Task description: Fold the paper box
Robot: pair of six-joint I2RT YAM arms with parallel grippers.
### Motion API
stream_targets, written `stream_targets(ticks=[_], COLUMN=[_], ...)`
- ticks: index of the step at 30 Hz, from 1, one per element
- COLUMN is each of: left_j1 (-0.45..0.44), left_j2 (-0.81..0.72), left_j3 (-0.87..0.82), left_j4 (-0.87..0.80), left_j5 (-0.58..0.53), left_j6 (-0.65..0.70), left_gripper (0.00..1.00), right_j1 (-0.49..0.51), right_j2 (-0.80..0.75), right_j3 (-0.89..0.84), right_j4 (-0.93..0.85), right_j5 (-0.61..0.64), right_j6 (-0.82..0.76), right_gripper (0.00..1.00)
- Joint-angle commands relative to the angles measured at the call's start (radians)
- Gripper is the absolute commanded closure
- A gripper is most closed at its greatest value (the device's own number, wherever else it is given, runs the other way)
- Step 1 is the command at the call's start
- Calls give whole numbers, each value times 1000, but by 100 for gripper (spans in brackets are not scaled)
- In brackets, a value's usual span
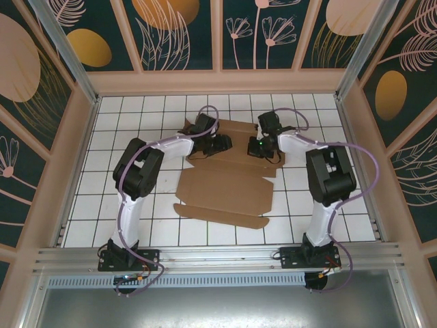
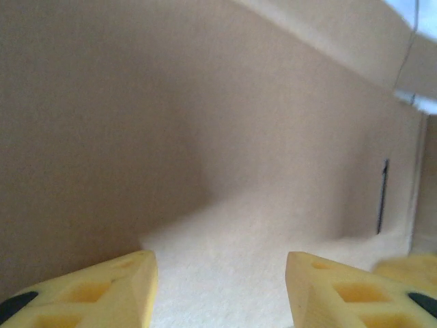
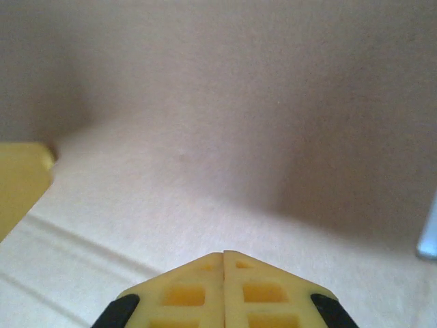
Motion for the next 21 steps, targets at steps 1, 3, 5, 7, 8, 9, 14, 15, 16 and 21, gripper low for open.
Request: stream_targets(ticks=[1,3,5,7,8,9,14,15,16,21], left_j1=[1,1,1,3,3,4,7,7,7,7], left_j2=[35,40,42,45,47,47,49,49,48,47], left_j3=[-14,-22,-32,-37,-41,-46,-69,-71,-76,-83], left_j4=[-13,-12,-2,4,7,12,38,39,43,50], left_j5=[-56,-69,-72,-74,-71,-68,-50,-48,-46,-37], left_j6=[-64,-77,-85,-89,-90,-89,-94,-93,-92,-85], left_gripper=[48,49,50,51,51,51,52,52,53,53], right_j1=[-21,-36,-49,-65,-75,-84,-104,-104,-104,-116], right_j2=[-175,-248,-305,-355,-376,-393,-398,-388,-375,-309], right_j3=[-49,-115,-196,-284,-328,-361,-457,-458,-456,-435], right_j4=[-64,-100,-122,-119,-109,-97,-10,2,16,77], right_j5=[37,82,125,149,154,155,111,118,128,140], right_j6=[50,73,80,89,91,94,96,96,95,86], right_gripper=[87,79,68,59,54,51,41,41,40,40])
